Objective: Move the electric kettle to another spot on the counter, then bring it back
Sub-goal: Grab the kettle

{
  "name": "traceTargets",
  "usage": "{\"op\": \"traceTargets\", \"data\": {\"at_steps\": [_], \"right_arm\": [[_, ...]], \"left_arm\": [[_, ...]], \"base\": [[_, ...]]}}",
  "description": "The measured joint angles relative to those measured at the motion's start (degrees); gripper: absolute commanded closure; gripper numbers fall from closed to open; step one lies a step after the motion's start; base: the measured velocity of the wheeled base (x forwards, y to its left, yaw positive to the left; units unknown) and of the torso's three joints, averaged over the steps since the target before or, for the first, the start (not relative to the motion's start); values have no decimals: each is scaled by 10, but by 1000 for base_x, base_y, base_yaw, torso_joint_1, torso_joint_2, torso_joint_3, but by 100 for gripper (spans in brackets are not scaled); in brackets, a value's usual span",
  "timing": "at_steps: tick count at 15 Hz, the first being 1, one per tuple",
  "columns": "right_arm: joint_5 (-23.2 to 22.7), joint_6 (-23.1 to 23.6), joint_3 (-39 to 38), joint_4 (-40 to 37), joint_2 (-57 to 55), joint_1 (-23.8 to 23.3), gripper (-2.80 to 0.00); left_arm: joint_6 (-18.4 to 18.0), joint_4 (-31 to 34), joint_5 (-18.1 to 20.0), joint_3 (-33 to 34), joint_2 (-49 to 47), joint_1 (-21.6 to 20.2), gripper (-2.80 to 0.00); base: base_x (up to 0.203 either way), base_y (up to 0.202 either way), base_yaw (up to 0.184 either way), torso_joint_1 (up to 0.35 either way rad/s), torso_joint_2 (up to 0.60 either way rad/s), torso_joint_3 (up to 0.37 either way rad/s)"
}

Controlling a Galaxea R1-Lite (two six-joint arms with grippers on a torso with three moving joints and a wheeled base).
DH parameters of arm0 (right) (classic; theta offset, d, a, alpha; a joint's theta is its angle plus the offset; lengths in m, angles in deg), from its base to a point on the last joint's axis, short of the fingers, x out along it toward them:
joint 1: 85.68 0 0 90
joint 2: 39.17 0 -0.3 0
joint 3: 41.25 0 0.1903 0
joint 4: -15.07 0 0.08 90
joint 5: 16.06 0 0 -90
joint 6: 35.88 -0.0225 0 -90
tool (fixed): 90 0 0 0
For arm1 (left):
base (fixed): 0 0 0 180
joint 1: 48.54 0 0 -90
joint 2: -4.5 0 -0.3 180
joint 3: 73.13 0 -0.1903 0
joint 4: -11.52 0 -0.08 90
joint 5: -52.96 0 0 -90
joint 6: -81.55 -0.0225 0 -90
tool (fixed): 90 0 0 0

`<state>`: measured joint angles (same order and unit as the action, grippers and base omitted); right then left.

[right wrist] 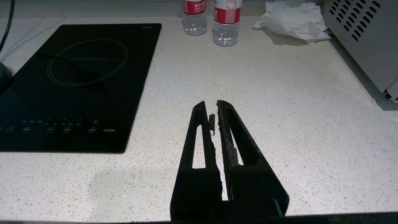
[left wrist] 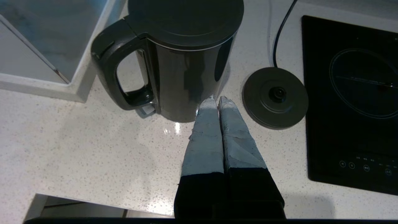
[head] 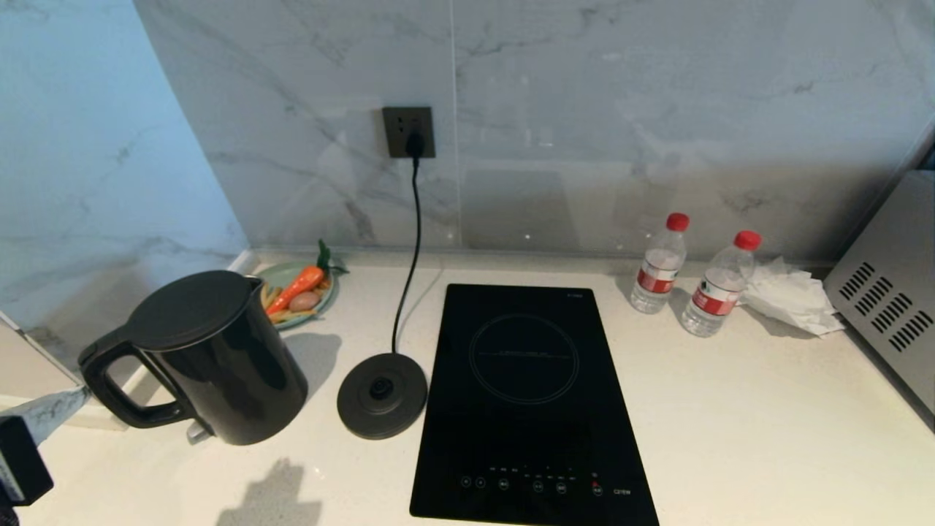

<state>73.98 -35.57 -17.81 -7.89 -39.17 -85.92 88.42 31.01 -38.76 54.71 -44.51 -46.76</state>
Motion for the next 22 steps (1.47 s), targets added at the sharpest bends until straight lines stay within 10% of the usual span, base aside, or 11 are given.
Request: {"op": "traceTargets", "data": {"at_steps": [7,22], "right_arm": [[0,0,0,0,0,0,0],[0,0,0,0,0,0,0]], "left_arm": [[119,-2,-285,22,-131,120,0],[174,-140,-291,82,-247,132,0]], "base": [[0,0,0,0,0,0],[0,0,0,0,0,0]]}}
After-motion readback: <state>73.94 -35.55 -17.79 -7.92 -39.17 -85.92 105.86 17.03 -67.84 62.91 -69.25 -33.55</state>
